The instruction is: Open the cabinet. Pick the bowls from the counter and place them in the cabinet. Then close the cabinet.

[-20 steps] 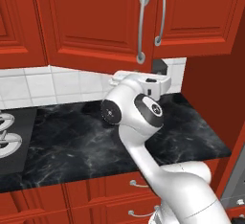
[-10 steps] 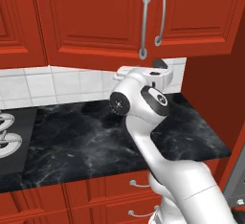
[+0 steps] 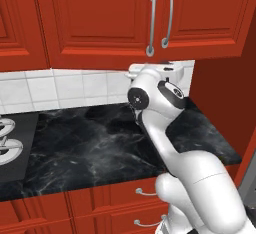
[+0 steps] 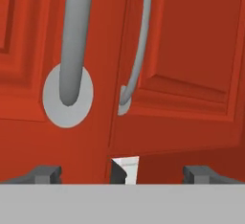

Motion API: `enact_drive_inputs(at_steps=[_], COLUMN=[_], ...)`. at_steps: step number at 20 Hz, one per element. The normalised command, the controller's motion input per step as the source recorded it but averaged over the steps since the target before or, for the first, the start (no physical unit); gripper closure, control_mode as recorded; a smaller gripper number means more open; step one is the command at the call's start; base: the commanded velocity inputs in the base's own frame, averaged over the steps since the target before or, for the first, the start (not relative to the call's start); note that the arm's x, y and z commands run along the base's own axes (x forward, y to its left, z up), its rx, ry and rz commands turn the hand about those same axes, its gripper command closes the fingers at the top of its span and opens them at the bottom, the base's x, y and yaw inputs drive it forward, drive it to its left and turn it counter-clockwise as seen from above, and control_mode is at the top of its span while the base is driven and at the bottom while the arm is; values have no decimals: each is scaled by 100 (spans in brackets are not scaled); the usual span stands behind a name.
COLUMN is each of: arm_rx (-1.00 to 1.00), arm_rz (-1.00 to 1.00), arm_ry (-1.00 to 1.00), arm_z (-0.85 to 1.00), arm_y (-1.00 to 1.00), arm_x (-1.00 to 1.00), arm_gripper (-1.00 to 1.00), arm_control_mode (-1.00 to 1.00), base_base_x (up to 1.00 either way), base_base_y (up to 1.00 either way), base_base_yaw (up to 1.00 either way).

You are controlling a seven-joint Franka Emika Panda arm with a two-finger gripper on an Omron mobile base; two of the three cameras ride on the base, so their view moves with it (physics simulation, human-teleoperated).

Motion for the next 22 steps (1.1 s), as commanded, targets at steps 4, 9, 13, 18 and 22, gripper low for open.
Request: enact_drive_inputs(at_steps=[4, 9, 13, 18, 22], arm_rx=[0, 0, 0, 0, 3], arm_rz=[4, 2, 1, 0, 0], arm_ry=[0, 0, -1, -3, -5], arm_z=[0, 0, 0, 0, -2], arm_y=[-26, -1, -5, -6, -8], arm_x=[56, 78, 84, 88, 98], arm_gripper=[-100, -100, -100, -100, -100], arm_control_mode=[-100, -100, -100, -100, -100], base_base_x=[0, 0, 0, 0, 0], base_base_y=[0, 0, 0, 0, 0], base_base_yaw=[0, 0, 0, 0, 0])
